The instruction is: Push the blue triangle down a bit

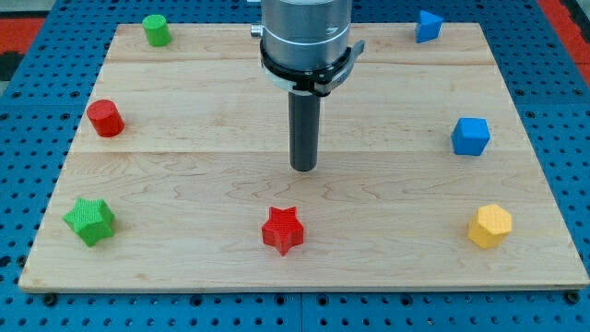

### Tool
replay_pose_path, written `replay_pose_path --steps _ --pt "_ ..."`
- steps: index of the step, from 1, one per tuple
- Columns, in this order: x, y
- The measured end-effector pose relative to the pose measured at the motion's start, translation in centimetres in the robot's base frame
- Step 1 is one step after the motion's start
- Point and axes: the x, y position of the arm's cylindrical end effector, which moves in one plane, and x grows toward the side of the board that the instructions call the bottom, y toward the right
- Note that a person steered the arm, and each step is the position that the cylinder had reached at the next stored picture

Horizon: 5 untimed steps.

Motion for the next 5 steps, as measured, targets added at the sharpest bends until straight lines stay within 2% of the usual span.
replay_pose_path --steps 4,5 --pt "0.0 -0.1" --pt "-3.3 5.4"
